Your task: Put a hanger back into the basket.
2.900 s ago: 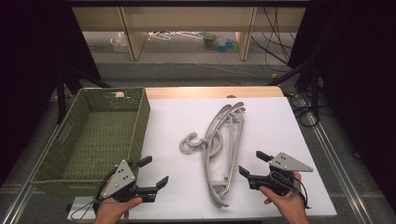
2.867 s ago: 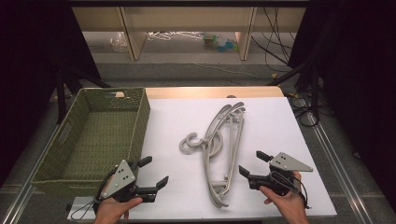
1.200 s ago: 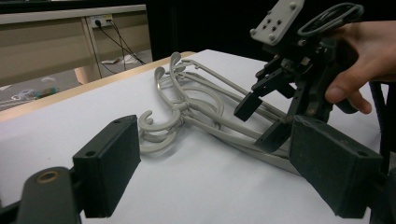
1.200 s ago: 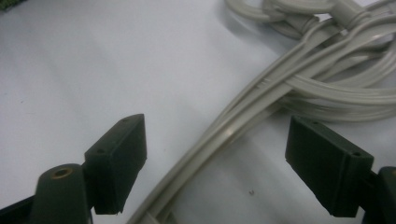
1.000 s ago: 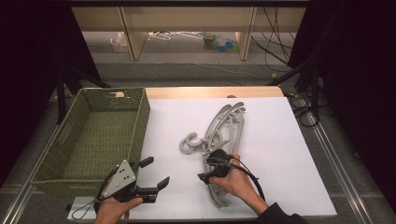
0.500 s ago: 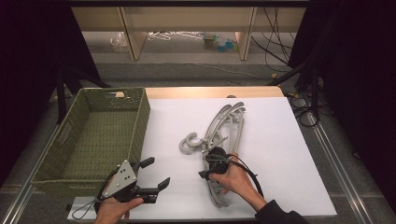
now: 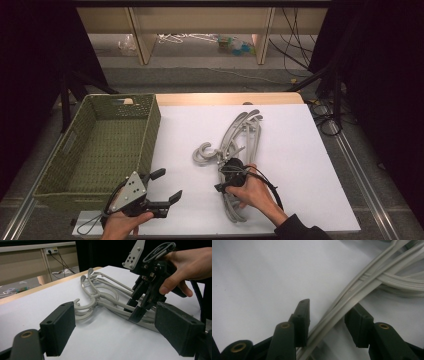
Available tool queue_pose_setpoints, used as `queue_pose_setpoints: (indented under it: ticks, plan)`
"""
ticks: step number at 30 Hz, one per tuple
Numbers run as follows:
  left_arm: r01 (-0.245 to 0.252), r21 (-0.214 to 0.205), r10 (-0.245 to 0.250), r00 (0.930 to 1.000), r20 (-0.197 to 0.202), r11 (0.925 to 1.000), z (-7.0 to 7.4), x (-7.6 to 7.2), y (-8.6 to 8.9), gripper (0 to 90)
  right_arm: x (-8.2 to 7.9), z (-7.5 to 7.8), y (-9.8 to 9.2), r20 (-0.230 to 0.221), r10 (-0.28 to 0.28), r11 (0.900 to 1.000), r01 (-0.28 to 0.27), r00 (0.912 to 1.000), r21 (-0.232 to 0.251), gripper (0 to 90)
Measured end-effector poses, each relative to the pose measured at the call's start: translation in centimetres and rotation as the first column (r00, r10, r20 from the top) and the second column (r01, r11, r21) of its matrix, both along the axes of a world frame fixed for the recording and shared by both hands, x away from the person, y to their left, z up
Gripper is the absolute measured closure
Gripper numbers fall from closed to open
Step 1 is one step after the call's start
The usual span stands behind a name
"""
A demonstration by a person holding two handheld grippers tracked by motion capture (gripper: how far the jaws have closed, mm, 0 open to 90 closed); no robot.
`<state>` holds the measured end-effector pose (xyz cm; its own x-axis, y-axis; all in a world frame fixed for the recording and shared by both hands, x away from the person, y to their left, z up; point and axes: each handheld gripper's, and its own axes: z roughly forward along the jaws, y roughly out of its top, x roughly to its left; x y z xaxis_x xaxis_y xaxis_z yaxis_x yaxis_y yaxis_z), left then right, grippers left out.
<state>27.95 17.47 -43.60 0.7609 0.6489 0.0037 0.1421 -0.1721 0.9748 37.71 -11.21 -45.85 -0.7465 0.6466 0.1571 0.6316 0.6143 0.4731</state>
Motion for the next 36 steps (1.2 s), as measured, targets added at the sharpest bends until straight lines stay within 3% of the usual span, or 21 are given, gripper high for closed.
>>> queue_pose_setpoints:
  ticks: [2, 3, 7, 14, 26, 30, 36]
  plan:
    - [-0.009, -0.012, 0.009, 0.9999, -0.006, 0.9999, 0.0, 0.0, 0.0, 17.0, 0.0, -0.1, 0.1, -0.008, 0.001, 1.0000, -0.001, 1.0000, 0.002, 53.4]
    - [-0.001, 0.003, 0.001, 1.0000, 0.005, 1.0000, 0.0, 0.1, 0.0, 17.0, 0.0, -0.1, 0.1, -0.007, -0.004, 1.0000, 0.004, 1.0000, 0.002, 52.8]
    - [0.000, -0.004, 0.000, 1.0000, 0.002, 1.0000, 0.0, 0.0, 0.0, 17.0, 0.1, 0.1, -0.1, 0.008, -0.004, 1.0000, 0.004, 1.0000, 0.008, 56.5]
    - [-0.001, -0.003, 0.001, 1.0000, 0.001, 1.0000, 0.0, 0.1, 0.0, 17.1, -0.2, 0.5, 0.0, -0.003, 0.005, 0.9999, -0.005, 1.0000, 0.013, 59.7]
    - [-0.006, -0.003, 0.006, 1.0000, -0.005, 1.0000, 0.0, 0.0, 0.1, 17.2, -1.4, 2.4, -1.2, 0.010, 0.044, 0.9988, -0.044, 0.9990, 0.022, 65.5]
    - [-0.006, -0.002, 0.006, 1.0000, 0.002, 1.0000, 0.0, 0.1, 0.1, 17.3, -2.1, 3.2, -2.6, 0.039, 0.053, 0.9986, -0.053, 0.9979, 0.000, 68.0]
    - [-0.007, 0.001, 0.007, 1.0000, 0.002, 1.0000, 0.0, 0.1, 0.1, 17.4, -2.7, 3.7, -4.2, 0.070, 0.092, 0.9928, -0.086, 0.9933, -0.083, 73.8]
